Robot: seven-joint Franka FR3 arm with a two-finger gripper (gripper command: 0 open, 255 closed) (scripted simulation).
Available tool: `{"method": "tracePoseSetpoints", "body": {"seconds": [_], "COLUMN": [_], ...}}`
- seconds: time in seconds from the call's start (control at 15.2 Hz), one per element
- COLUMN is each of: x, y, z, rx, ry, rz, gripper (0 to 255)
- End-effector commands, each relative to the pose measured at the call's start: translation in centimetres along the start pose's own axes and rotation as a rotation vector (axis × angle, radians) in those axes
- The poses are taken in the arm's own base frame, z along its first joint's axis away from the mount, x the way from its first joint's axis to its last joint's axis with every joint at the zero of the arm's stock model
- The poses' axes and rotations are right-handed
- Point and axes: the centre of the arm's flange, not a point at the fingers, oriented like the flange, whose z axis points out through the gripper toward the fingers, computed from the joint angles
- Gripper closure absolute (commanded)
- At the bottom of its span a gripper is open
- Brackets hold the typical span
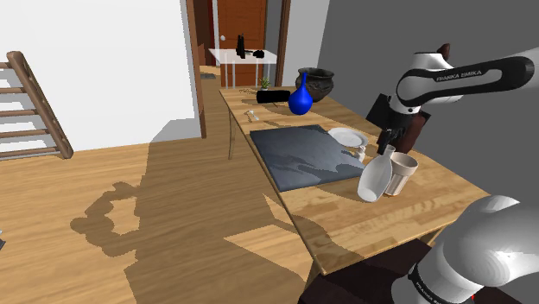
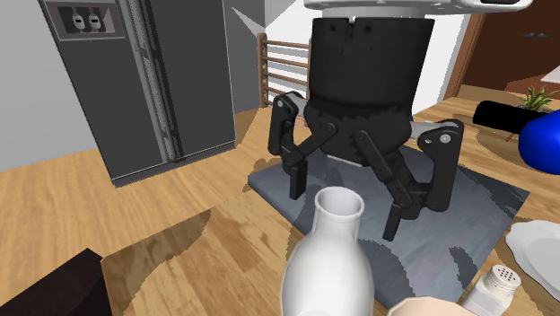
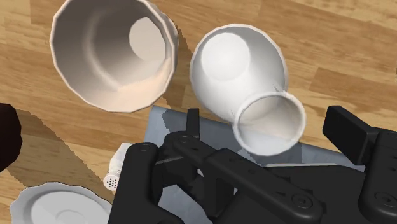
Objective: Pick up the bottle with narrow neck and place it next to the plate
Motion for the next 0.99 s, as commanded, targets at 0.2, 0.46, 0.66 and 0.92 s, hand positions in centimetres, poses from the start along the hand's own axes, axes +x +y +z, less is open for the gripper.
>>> {"method": "tracePoseSetpoints", "body": {"seconds": [0.2, 0.46, 0.66, 0.92], "x": [0.03, 0.04, 0.04, 0.04], "y": [-0.02, -0.02, -0.02, -0.02], "z": [1.82, 1.82, 1.81, 1.82], "rx": [0.0, 0.0, 0.0, 0.0], "ry": [0.0, 0.0, 0.0, 0.0], "rz": [0.0, 0.0, 0.0, 0.0], "gripper": [0, 0, 255, 255]}}
